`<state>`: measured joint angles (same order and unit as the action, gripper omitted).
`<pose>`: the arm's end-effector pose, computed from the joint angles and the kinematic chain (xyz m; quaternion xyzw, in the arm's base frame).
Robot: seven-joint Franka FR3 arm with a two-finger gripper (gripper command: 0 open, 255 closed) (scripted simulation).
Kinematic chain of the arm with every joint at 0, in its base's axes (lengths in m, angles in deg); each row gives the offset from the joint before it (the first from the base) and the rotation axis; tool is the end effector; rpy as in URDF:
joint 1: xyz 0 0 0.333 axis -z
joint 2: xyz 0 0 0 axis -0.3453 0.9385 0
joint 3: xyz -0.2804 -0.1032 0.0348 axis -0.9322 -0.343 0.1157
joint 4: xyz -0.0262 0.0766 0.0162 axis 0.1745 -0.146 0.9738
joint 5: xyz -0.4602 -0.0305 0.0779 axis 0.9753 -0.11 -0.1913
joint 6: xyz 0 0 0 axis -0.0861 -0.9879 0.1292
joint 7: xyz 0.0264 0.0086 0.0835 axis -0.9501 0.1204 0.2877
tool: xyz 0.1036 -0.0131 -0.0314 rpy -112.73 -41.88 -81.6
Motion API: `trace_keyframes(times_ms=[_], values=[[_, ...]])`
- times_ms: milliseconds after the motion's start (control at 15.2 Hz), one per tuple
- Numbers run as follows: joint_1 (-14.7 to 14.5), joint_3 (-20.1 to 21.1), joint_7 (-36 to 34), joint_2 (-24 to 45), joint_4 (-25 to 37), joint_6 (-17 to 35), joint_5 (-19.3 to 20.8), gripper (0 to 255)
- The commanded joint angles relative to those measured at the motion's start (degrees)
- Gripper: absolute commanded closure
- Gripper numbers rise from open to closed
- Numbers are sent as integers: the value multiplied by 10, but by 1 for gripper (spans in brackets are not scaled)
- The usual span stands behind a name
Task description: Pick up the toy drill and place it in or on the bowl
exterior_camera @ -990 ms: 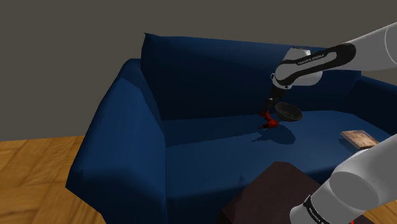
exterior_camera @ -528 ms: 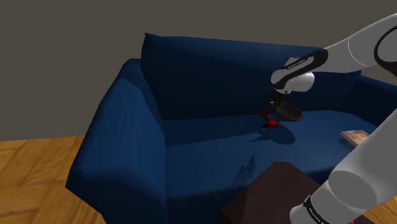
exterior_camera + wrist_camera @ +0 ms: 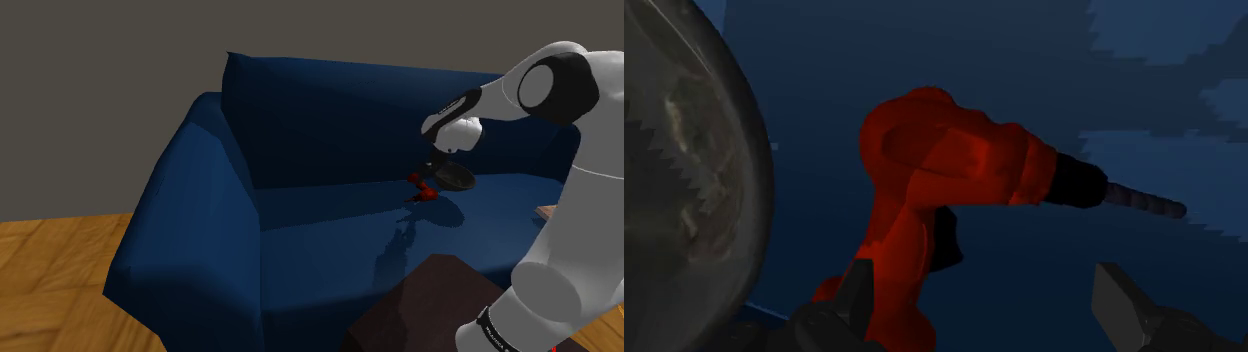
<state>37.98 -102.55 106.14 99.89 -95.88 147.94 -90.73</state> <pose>0.4637 -0.4198 0.2155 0.9986 0.0014 0.0519 0.0123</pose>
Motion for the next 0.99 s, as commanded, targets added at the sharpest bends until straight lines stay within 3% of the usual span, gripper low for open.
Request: trace_keyframes(times_ms=[0,528,924], values=[[22,6,27,40,37,0,-27,0],[48,31,56,105,64,35,-67,0],[50,34,58,109,65,38,-69,0]])
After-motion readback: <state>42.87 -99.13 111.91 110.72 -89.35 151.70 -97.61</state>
